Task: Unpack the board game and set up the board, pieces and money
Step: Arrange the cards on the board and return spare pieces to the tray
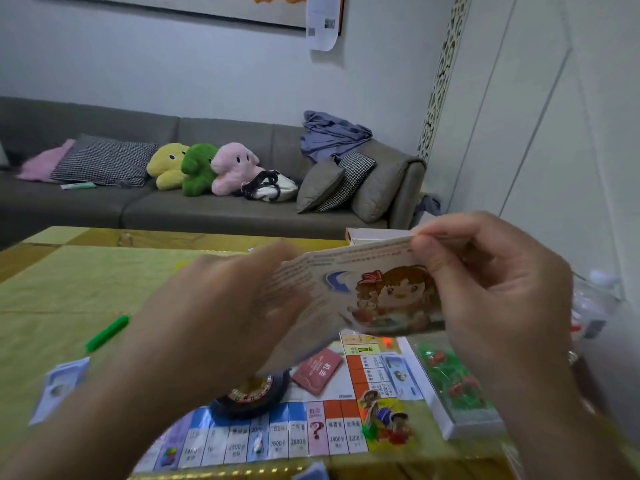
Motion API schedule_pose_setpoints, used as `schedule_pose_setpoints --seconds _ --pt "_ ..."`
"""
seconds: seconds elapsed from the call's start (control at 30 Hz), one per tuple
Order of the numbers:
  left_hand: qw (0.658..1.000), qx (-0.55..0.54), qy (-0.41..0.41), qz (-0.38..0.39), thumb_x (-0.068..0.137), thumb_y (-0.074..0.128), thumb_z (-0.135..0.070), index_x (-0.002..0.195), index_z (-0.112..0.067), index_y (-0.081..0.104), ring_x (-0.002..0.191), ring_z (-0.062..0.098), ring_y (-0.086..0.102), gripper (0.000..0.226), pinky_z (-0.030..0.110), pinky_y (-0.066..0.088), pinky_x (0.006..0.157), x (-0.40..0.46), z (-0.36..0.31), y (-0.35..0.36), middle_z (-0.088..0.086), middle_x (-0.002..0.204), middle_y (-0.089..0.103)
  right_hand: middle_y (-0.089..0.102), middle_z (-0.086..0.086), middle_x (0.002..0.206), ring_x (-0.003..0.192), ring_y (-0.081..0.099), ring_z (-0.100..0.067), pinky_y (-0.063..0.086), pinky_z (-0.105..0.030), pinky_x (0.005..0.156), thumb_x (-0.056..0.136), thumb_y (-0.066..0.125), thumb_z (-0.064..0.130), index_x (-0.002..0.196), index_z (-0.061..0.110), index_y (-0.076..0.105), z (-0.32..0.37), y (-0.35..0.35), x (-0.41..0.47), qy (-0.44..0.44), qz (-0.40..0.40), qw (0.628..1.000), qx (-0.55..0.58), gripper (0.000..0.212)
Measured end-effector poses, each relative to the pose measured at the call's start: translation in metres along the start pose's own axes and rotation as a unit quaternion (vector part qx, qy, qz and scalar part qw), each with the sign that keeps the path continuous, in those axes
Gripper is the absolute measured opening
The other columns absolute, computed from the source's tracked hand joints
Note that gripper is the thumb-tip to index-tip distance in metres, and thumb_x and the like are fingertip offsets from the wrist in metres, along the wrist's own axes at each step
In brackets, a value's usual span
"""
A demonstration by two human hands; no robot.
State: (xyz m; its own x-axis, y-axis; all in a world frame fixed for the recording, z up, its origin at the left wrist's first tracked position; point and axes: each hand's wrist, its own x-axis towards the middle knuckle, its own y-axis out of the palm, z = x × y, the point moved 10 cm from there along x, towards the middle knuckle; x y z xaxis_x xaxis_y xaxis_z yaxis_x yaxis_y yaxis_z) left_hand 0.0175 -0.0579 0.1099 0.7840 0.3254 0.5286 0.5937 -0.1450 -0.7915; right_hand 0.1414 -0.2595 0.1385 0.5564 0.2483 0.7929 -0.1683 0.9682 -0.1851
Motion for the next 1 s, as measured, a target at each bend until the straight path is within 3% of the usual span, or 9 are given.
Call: schedule_pose_setpoints --seconds 0.13,0.27,0.33,0.5,0.57,0.63,0.73,0.8,1.0 --pt "0.975 -0.195 -0.102 -0.043 0.102 0.056 -0.030 0.089 -0.035 0.073 0.068 0.009 0.068 0.022 0.037 0.055 0.058 -0.001 0.014 0.017 -0.014 0.073 0.073 0.077 0.018 0.092 0.084 0.074 -0.004 0.057 -0.016 0.067 0.094 0.076 0.028 0.111 0.031 0.073 0.021 0.029 -0.022 -0.017 0.076 0.997 0.017 0.018" --pt "0.755 -0.564 -0.333 -0.001 0.100 0.055 -0.040 0.093 -0.021 0.082 0.085 0.038 0.074 0.034 0.057 0.056 0.089 -0.022 0.034 0.063 0.011 0.093 0.079 0.067 0.029 0.122 0.116 0.063 0.004 0.053 -0.021 0.093 0.096 0.055 0.065 0.129 0.037 0.066 0.015 0.080 -0.061 -0.001 0.270 0.962 -0.047 0.044" --pt "0.699 -0.621 -0.353 0.038 0.097 0.053 -0.053 0.098 -0.013 0.082 0.084 0.039 0.071 0.049 0.054 0.053 0.086 -0.027 0.032 0.079 0.018 0.098 0.076 0.056 0.032 0.135 0.132 0.050 0.006 0.047 -0.022 0.105 0.094 0.052 0.064 0.125 0.035 0.070 0.009 0.092 -0.072 -0.017 0.307 0.948 -0.077 0.046" --pt "0.764 -0.551 -0.334 -0.037 0.105 0.056 -0.022 0.095 -0.019 0.081 0.085 0.034 0.077 0.027 0.053 0.059 0.079 -0.028 0.049 0.078 0.016 0.096 0.079 0.045 0.033 0.139 0.137 0.040 0.007 0.038 -0.006 0.105 0.093 0.070 0.036 0.126 0.037 0.066 -0.005 0.096 -0.080 -0.004 0.320 0.941 -0.107 0.034" --pt "0.745 -0.560 -0.352 -0.079 0.106 0.054 -0.021 0.099 -0.014 0.077 0.078 0.030 0.076 0.024 0.050 0.059 0.077 -0.031 0.057 0.077 0.013 0.091 0.079 0.045 0.029 0.128 0.124 0.046 0.008 0.043 -0.006 0.092 0.097 0.064 0.039 0.118 0.037 0.061 -0.011 0.083 -0.075 0.021 0.252 0.955 -0.157 0.021" --pt "0.698 -0.602 -0.372 -0.109 0.106 0.053 -0.019 0.105 -0.014 0.072 0.077 0.024 0.075 0.020 0.044 0.058 0.075 -0.034 0.059 0.079 0.010 0.091 0.080 0.047 0.027 0.120 0.112 0.050 0.014 0.050 -0.008 0.075 0.101 0.056 0.055 0.119 0.041 0.048 -0.037 0.069 -0.073 0.169 0.215 0.946 -0.173 0.024" --pt "0.652 -0.663 -0.358 -0.086 0.104 0.051 -0.012 0.112 -0.010 0.070 0.085 0.026 0.077 0.021 0.048 0.060 0.075 -0.031 0.043 0.093 0.013 0.104 0.079 0.075 0.009 0.108 0.092 0.075 -0.004 0.063 -0.028 0.077 0.099 0.062 0.055 0.124 0.027 0.056 -0.087 0.075 -0.107 0.488 0.195 0.845 0.099 0.038" --pt "0.648 -0.674 -0.351 -0.048 0.100 0.053 -0.004 0.110 -0.006 0.069 0.074 0.025 0.078 0.019 0.041 0.061 0.054 -0.031 0.029 0.107 0.016 0.098 0.079 0.079 -0.012 0.101 0.089 0.079 -0.031 0.065 -0.045 0.077 0.101 0.067 0.033 0.125 0.009 0.063 -0.100 0.079 -0.115 0.561 0.121 0.767 0.287 0.034" --pt "0.703 -0.613 -0.345 0.108 0.075 0.068 -0.002 0.101 0.003 0.073 0.072 0.040 0.077 0.027 0.035 0.063 0.050 -0.033 0.003 0.133 0.029 0.093 0.076 0.079 0.013 0.108 0.094 0.078 -0.013 0.066 -0.045 0.084 0.096 0.070 0.002 0.120 0.033 0.063 -0.131 0.014 -0.089 0.442 0.035 0.882 0.156 0.040"
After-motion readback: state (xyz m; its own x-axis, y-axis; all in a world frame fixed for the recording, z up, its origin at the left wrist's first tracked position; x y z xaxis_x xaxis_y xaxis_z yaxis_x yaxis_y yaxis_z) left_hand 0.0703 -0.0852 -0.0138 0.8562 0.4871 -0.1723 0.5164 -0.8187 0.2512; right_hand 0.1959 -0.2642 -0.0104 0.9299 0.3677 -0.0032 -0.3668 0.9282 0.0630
